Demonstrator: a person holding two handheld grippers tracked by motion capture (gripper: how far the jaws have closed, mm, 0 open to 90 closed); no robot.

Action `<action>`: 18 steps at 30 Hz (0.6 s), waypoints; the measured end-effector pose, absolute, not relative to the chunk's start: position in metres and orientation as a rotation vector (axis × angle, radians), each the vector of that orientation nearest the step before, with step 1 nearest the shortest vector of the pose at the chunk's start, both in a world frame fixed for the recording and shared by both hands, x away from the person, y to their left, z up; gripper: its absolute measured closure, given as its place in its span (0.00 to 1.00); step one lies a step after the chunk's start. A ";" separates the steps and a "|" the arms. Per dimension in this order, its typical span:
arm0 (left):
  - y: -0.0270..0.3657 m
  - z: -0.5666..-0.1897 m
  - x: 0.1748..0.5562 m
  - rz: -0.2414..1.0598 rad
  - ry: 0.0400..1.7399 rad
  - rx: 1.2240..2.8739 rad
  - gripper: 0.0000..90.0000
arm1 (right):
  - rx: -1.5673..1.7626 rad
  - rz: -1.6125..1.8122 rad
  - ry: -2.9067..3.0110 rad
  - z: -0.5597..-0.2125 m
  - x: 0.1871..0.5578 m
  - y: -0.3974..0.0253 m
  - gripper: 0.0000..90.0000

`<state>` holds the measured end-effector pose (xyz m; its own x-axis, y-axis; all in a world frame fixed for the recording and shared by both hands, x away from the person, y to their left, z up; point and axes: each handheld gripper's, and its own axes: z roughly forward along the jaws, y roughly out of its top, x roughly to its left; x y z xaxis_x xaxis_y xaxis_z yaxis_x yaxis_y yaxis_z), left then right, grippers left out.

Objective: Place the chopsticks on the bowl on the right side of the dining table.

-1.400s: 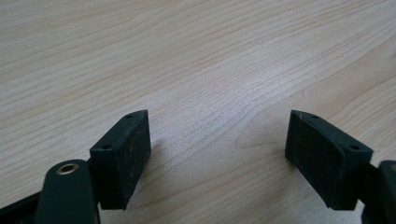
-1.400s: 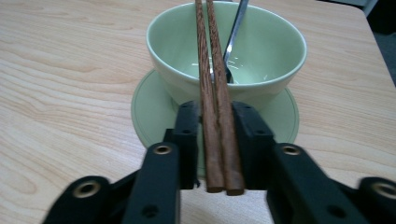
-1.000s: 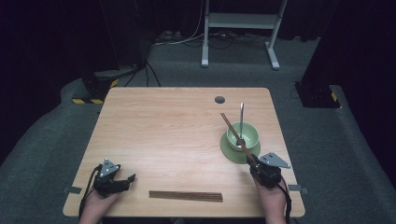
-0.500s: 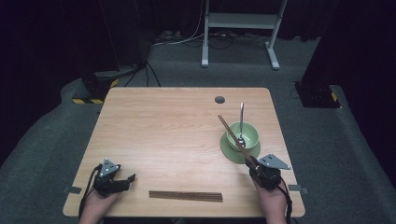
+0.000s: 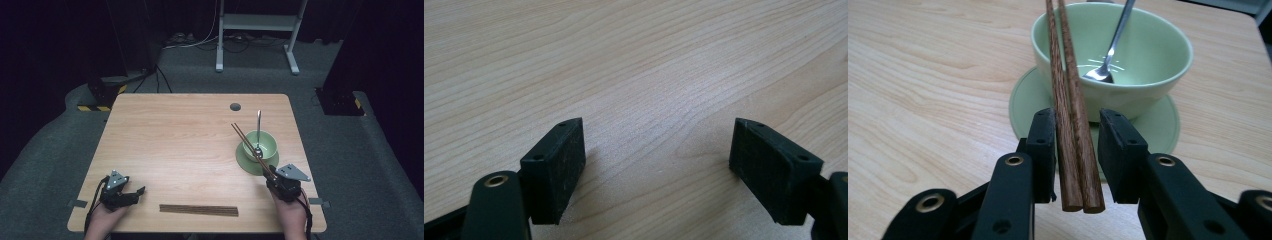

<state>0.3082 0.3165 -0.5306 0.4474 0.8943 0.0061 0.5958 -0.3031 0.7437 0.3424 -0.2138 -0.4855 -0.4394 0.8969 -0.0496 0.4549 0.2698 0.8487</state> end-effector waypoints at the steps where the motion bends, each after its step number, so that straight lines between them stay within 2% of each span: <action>1: 0.316 -0.531 0.308 0.562 1.244 2.019 0.25 | 1.223 1.078 2.001 -0.485 0.342 -0.214 0.76; 18: 0.317 -0.531 0.308 0.557 1.245 2.019 0.25 | 1.255 1.037 1.938 -0.484 0.342 -0.222 0.72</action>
<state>0.3084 0.3166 -0.5306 0.4482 0.8939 0.0023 0.5973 -0.3014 0.7432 0.3424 -0.2217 -0.4844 -0.3721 0.9256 -0.0696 0.4559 0.2475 0.8549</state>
